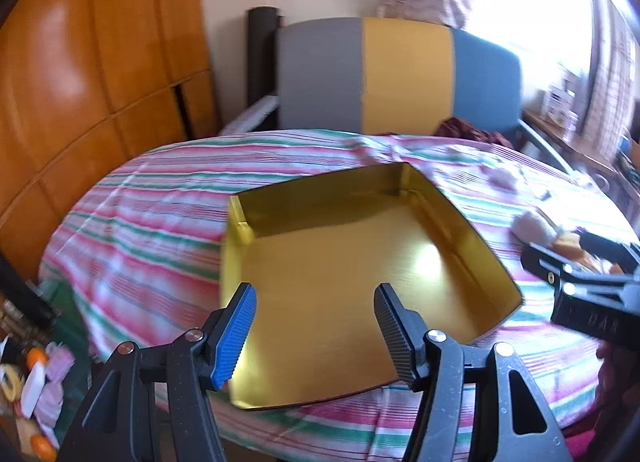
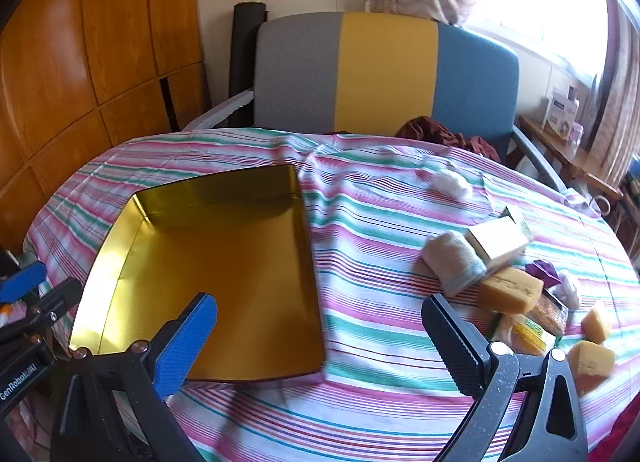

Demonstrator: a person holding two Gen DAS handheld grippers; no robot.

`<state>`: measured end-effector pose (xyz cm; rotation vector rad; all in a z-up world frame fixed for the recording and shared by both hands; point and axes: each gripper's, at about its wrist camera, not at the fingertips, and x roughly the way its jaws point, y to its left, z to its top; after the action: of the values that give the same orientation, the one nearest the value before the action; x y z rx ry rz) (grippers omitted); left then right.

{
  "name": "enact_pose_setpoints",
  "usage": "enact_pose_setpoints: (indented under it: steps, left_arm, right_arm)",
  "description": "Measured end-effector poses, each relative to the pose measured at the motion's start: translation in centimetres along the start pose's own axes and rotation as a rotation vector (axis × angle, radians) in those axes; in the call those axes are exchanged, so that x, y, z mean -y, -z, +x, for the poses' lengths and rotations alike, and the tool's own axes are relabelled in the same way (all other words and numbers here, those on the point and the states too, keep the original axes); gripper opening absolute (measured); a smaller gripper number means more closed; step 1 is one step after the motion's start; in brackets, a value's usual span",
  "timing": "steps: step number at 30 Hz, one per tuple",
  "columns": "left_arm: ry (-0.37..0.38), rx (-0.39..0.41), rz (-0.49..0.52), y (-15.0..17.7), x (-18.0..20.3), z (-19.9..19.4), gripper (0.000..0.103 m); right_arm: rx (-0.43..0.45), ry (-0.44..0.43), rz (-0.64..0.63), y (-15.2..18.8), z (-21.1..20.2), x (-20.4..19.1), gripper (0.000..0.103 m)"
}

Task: Organize objects
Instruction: 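Move both tools from the gold tray toward the items on the table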

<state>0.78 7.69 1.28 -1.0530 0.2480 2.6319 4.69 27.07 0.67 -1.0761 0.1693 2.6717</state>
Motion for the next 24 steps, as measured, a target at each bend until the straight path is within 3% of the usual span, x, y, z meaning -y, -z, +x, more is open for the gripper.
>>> enact_pose_setpoints:
  steps: [4, 12, 20, 24]
  left_arm:
    - [0.067, 0.005, 0.058, -0.4, 2.4, 0.2, 0.062]
    - [0.105, 0.032, 0.220, -1.6, 8.5, 0.6, 0.062]
    - [0.261, 0.020, 0.304, -2.2, 13.5, 1.0, 0.062]
    - [0.304, 0.015, 0.337, -2.4, 15.4, 1.1, 0.062]
  right_arm:
    - [-0.004, 0.030, 0.049, -0.2, -0.2, 2.7, 0.103]
    - [-0.021, 0.114, 0.157, -0.2, -0.7, 9.6, 0.103]
    - [-0.022, 0.223, 0.282, 0.0, -2.6, 18.3, 0.103]
    - [-0.020, 0.258, 0.342, 0.3, -3.4, 22.2, 0.103]
